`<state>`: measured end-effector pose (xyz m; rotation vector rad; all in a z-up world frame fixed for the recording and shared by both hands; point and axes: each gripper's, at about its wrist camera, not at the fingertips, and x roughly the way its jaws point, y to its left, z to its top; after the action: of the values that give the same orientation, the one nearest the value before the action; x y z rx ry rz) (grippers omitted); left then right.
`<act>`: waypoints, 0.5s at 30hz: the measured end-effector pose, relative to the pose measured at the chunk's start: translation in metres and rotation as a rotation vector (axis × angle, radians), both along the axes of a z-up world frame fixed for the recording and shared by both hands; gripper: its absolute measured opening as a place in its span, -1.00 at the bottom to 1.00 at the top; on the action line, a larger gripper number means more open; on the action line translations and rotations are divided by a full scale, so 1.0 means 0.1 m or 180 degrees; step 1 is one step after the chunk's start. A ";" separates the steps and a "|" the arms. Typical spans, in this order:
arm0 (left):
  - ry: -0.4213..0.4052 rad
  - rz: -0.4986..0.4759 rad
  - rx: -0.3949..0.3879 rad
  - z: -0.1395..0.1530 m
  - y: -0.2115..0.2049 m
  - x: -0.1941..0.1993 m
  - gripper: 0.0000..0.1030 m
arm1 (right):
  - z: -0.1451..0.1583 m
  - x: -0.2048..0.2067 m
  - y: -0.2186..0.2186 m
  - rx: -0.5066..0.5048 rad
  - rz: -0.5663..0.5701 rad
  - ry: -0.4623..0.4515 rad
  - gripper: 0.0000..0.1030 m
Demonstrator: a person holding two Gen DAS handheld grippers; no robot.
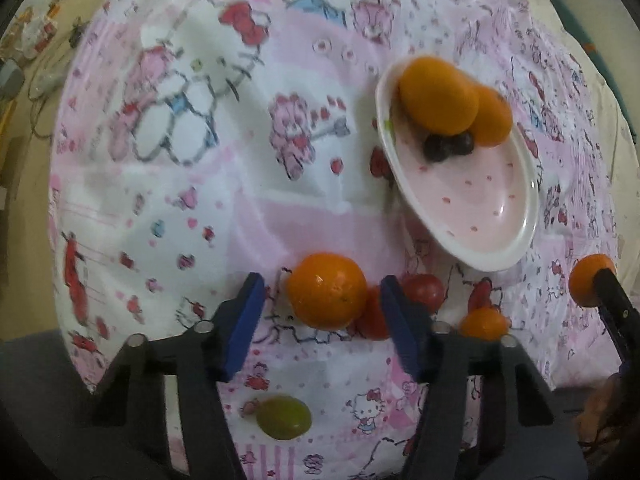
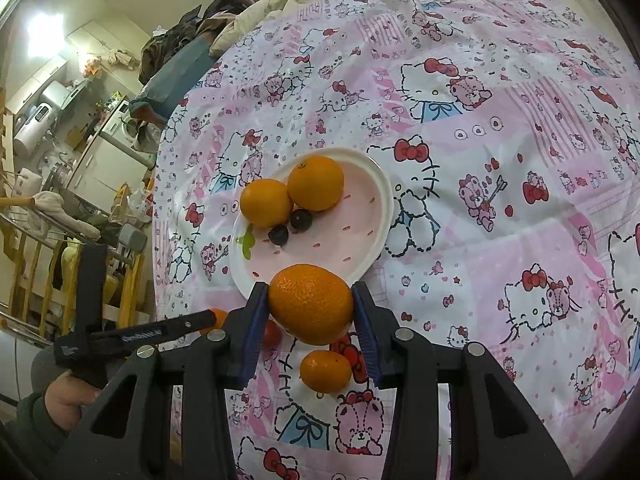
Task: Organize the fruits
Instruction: 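Grasp the large orange on the cloth with the left gripper while the right gripper holds the mandarin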
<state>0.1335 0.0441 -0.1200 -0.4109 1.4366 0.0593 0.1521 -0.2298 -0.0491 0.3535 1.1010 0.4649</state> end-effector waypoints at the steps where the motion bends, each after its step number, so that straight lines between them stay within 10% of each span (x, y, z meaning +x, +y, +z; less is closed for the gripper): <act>1: 0.0027 0.0003 -0.0025 -0.02 -0.01 -0.01 0.01 | 0.00 0.00 0.00 -0.0021 0.0000 -0.0008 -0.15; 15: -0.0148 -0.0025 0.0225 0.14 0.01 -0.01 -0.30 | 0.02 0.01 -0.06 -0.0077 -0.0059 -0.0048 -0.15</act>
<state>0.1326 0.0446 -0.1061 -0.3465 1.3860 0.0934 0.1533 -0.2356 -0.0470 0.3381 1.0871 0.4368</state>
